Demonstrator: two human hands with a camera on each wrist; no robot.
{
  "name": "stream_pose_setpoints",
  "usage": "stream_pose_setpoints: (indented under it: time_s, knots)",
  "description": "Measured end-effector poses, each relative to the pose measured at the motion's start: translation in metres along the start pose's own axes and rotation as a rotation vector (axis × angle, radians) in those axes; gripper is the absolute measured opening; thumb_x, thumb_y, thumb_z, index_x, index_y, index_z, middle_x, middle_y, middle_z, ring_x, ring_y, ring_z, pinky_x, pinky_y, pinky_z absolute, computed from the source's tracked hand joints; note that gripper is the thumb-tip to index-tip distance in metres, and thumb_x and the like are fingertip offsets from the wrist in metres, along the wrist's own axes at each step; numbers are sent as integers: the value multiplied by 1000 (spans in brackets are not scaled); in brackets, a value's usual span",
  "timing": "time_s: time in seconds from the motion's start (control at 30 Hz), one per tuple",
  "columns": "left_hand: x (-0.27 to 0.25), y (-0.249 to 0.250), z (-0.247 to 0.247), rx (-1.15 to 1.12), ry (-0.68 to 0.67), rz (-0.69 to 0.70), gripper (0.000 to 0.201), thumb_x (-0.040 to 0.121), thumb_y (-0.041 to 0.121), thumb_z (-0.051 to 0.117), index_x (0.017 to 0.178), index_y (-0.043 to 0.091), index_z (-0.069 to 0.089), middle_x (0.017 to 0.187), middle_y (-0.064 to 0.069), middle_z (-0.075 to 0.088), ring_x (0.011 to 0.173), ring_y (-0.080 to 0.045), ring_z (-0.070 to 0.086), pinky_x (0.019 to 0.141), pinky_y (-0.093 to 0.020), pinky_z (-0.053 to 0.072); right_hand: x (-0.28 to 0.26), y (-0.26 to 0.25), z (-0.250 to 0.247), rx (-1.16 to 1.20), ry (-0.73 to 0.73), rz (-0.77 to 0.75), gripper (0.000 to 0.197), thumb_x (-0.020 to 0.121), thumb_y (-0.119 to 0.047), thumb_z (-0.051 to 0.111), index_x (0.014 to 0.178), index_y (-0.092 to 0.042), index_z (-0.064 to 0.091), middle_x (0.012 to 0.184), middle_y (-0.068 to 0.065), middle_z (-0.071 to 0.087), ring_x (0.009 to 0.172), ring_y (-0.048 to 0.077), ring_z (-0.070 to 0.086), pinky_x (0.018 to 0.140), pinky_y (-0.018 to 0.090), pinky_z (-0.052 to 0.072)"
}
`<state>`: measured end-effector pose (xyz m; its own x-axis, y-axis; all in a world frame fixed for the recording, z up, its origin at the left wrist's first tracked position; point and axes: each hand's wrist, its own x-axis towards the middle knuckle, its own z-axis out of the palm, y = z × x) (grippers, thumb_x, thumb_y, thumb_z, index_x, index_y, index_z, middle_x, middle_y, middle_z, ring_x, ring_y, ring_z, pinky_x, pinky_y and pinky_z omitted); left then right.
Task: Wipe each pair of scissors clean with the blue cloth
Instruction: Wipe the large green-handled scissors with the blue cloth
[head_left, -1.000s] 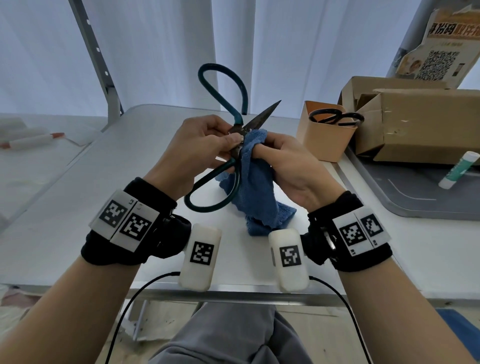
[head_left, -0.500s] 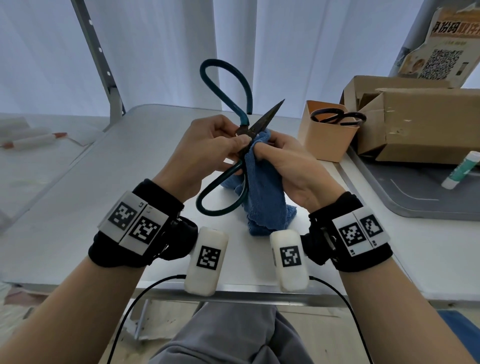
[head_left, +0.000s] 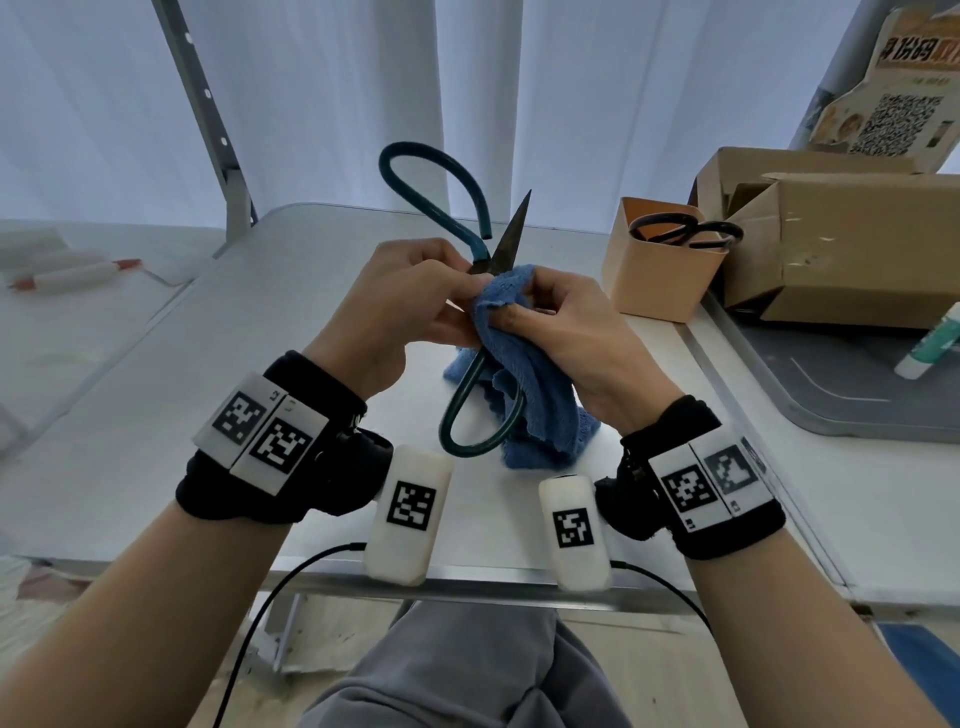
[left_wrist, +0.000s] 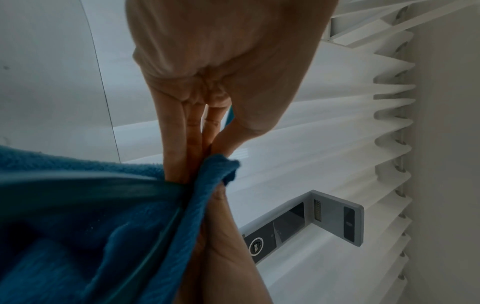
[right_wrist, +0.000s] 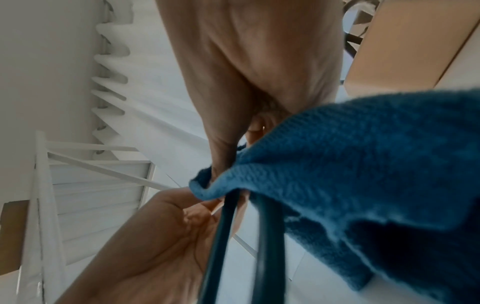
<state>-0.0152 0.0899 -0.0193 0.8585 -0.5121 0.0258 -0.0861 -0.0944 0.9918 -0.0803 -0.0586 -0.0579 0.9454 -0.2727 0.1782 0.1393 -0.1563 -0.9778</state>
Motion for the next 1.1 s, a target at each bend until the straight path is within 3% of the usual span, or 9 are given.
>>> stream_pose_setpoints:
  time_s: [0.1,0.2,0.33,0.47,0.67,0.77,0.9,1.0,1.1]
  knots:
    - [-1,1,-3,-22,-30,-25,18,90,4,67,77,7,55,79,-14,68,66,-26,73,61,-30,60,-2,-5,-7,40,-75,25,21,88,-8,71,109,-7,72,105,13,75,99,24,72,92,33,58]
    - [-1,1,-3,-35,-36,-32,19,89,4,68,75,7,55,77,-13,68,69,-28,74,63,-32,61,-1,-7,-11,52,-111,50,21,89,-6,69,110,-5,71,108,17,74,101,27,71,94,36,57]
    - [0,1,-1,1,-19,-22,19,89,3,68,75,7,55,81,-16,67,65,-25,72,60,-30,60,1,-5,-7,41,-68,51,22,87,-10,73,108,-3,71,102,16,75,92,23,72,89,35,59]
    - [0,-1,-5,-23,-24,-36,21,89,3,68,74,8,54,80,-15,68,75,-32,75,68,-36,63,1,-7,-12,59,-120,67,22,90,-6,69,111,-5,72,104,15,76,96,24,72,90,34,58]
    - [2,0,0,14,-19,-17,13,91,2,66,81,5,57,80,-15,67,64,-23,72,59,-28,59,1,-4,-8,71,-57,58,22,85,-8,74,107,-3,73,101,16,76,91,22,73,89,34,59]
    - [1,-3,-2,-14,-40,-47,15,90,3,67,79,5,56,82,-15,68,69,-27,74,62,-30,60,1,-5,-13,30,-101,82,18,87,-7,73,105,-7,74,99,13,76,93,23,73,90,34,58]
    - [2,-4,1,-33,-50,-48,17,90,2,66,77,6,56,82,-15,67,70,-27,73,62,-29,60,1,-1,-8,-18,-47,35,17,83,-11,77,100,-8,74,92,9,77,84,17,72,85,33,59]
    - [1,-4,-2,-30,-54,-54,14,90,3,67,80,5,57,83,-15,67,76,-32,74,64,-30,61,1,-3,-13,22,-79,86,15,86,-10,74,101,-9,75,96,10,77,89,20,72,90,36,58]
    - [2,-4,-3,-54,-63,-52,20,91,5,67,75,7,56,82,-14,68,78,-32,74,66,-32,61,1,-4,-11,-5,-58,60,12,88,-16,72,99,-12,75,92,8,77,84,18,72,82,34,60]
